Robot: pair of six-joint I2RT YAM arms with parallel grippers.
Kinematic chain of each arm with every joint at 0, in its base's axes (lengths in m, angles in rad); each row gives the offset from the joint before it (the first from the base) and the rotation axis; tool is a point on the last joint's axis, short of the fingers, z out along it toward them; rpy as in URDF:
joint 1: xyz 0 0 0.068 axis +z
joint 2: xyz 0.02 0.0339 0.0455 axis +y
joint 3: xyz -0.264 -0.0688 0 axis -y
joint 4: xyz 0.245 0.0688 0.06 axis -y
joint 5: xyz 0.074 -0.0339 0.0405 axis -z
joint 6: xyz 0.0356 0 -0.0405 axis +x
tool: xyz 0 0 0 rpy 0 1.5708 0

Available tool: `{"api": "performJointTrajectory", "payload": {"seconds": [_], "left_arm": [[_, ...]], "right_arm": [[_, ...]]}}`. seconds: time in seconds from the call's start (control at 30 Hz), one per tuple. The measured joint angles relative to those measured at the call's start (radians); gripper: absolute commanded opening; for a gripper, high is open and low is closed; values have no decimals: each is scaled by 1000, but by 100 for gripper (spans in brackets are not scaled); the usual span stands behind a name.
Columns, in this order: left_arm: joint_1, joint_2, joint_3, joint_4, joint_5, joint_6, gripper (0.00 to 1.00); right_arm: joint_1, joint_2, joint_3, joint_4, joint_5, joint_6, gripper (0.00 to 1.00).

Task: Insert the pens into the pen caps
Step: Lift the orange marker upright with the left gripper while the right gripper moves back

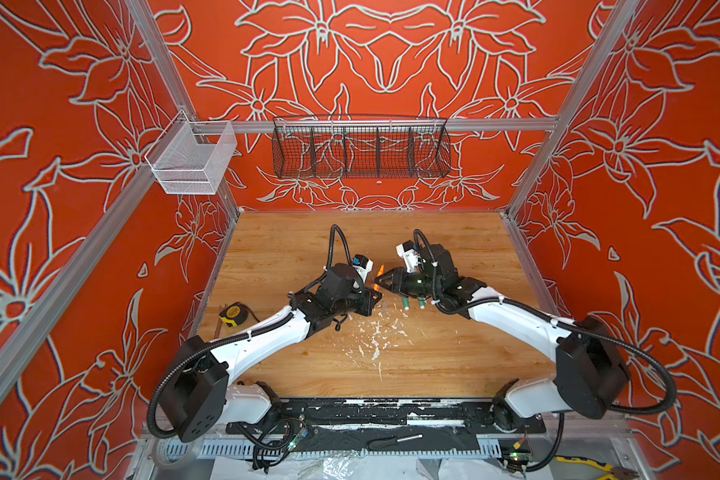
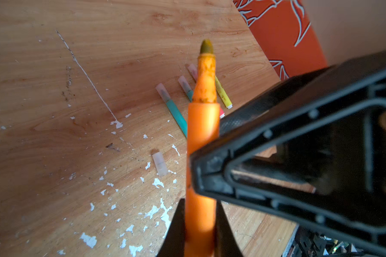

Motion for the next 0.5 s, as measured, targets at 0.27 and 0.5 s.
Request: {"api": "performJointTrajectory", "payload": {"seconds": [0.27, 0.5], "left_arm": [[1, -73, 168, -98, -115, 215, 0], [5, -294, -44, 45, -121, 362, 0]], "right_arm": [[2, -173, 210, -274, 268, -141, 34], [2, -107, 151, -387, 404, -143, 33]]}}
